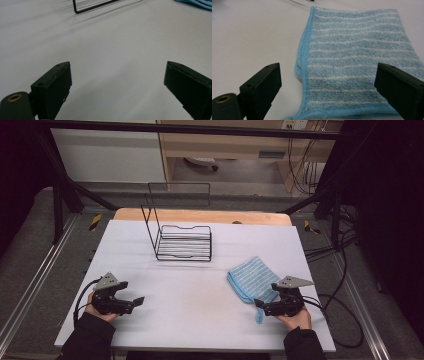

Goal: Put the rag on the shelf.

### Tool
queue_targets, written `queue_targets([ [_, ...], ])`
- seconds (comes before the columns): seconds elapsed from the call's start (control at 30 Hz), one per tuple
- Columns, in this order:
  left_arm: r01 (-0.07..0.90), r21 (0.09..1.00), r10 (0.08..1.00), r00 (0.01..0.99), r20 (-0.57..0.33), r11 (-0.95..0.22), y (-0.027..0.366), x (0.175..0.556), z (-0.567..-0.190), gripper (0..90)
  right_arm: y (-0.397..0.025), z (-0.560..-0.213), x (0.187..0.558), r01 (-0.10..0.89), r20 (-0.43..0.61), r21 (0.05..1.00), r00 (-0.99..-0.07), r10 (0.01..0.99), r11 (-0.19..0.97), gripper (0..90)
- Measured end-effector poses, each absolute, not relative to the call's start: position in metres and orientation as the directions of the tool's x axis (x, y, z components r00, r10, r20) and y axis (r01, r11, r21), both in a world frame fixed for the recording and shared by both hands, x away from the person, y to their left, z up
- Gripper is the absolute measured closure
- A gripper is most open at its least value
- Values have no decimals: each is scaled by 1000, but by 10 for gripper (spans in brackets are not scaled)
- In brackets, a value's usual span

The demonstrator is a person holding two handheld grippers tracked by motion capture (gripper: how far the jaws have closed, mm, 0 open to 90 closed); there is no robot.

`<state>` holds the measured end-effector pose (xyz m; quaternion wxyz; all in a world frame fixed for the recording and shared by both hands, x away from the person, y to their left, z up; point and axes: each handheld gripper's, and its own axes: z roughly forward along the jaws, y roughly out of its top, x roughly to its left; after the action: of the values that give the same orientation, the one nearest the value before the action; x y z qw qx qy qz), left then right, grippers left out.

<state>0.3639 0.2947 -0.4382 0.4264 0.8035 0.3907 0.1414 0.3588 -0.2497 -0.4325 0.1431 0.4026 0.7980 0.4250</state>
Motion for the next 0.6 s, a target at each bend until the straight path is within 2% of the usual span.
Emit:
queue_targets([
  [0.1,507,795,748,656,-106,-332,295,364,-438,76,-241,-433,360,505,91,797,-642,761,331,126],
  [0.6,510,792,749,654,-104,-335,294,364,-439,76,-195,-423,389,475,21,789,-656,755,391,211],
])
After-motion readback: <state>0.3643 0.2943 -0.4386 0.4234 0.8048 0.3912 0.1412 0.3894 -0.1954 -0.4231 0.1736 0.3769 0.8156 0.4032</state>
